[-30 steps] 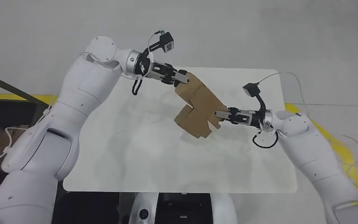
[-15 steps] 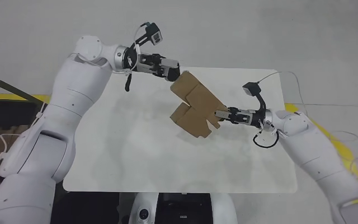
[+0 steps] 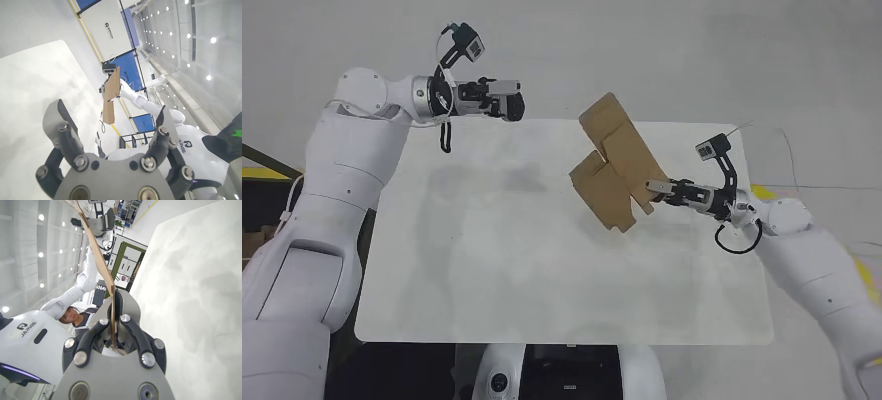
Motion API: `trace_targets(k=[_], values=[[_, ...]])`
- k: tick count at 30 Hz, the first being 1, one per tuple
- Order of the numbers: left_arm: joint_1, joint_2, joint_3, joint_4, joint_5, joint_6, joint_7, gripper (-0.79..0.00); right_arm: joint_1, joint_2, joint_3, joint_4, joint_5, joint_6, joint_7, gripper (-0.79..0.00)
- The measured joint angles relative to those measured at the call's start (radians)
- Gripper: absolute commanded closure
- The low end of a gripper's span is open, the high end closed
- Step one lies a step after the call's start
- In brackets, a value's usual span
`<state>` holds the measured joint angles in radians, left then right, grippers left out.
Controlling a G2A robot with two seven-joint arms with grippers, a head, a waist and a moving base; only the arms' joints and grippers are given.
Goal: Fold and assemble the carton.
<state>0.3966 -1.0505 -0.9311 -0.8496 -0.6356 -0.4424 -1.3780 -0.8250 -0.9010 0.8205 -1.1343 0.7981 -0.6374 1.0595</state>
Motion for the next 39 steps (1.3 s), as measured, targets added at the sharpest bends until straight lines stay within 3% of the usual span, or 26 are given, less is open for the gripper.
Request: trace_targets(k=[6,12,29,36,39], values=[[0.013,0.012,0.031,-0.035,0.129,-0.013,0.013,-0.785,-0.036,0.019,0.057,-0.089,-0.072,0.19,-0.102,0.0],[0.029,0.014,0.06,-0.069,0.195,-0.028,0.028,-0.785,-0.09,0.042,0.124,-0.215,-0.163,0.281,-0.149,0.0],[0.028,0.014,0.06,-0.069,0.194,-0.027,0.027,-0.785,-0.099,0.041,0.124,-0.227,-0.15,0.299,-0.155,0.0],[0.084,0.016,0.049,-0.143,0.209,0.016,0.126,-0.785,-0.115,0.024,0.143,-0.258,0.078,0.524,-0.171,0.0],[0.107,0.013,0.046,-0.162,0.182,0.035,0.148,-0.785,-0.115,0.021,0.145,-0.282,0.049,0.597,-0.252,0.0]])
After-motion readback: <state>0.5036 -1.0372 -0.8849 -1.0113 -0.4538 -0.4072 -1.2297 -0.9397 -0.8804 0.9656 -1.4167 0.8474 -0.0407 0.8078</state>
